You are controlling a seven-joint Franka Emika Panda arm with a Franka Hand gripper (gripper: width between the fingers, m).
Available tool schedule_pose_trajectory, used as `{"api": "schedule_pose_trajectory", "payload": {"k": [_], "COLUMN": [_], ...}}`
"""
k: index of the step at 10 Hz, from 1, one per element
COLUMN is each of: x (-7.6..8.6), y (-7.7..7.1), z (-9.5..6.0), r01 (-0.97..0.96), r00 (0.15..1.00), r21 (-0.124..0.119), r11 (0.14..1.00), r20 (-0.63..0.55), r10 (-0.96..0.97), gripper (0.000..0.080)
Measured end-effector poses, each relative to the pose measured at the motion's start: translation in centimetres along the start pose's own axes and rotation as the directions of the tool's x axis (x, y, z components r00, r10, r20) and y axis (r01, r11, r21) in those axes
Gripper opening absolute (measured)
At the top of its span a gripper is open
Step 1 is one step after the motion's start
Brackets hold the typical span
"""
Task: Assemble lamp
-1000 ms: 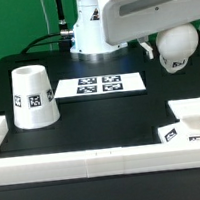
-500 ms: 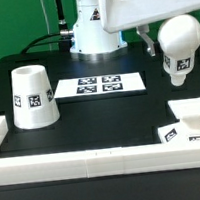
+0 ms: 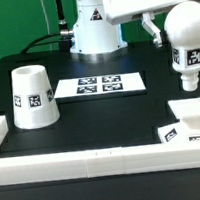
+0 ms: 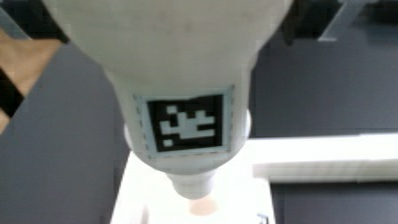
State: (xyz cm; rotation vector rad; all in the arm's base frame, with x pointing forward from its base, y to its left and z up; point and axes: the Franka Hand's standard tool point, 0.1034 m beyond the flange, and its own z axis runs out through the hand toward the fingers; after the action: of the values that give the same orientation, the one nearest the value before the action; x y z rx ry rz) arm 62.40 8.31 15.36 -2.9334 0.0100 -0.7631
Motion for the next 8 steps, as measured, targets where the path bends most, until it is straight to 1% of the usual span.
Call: {"api": "schedule_pose_trajectory", "payload": {"k": [1, 2, 3, 4, 8], "x": [0.0, 0.8, 1.6, 1.8, 0.0], "y": [-0.1, -0.3, 0.0, 0.2, 0.2], "z": [0.4, 0.5, 0.9, 1.3, 2.1], "r01": [0.025, 0.062, 0.086, 0.079, 0.079], "r00": [1.000, 0.998, 0.996, 0.997, 0.997], "r21": [-0.001, 0.002, 0.001, 0.002, 0.003], "r11": [1.000, 0.998, 0.996, 0.997, 0.997], "r20": [-0.008, -0.007, -0.006, -0.002, 0.025], "r10": [-0.025, -0.062, -0.086, -0.079, -0.079], "gripper": [0.0576, 0.0576, 0.0576, 0.0576, 0.0576]}}
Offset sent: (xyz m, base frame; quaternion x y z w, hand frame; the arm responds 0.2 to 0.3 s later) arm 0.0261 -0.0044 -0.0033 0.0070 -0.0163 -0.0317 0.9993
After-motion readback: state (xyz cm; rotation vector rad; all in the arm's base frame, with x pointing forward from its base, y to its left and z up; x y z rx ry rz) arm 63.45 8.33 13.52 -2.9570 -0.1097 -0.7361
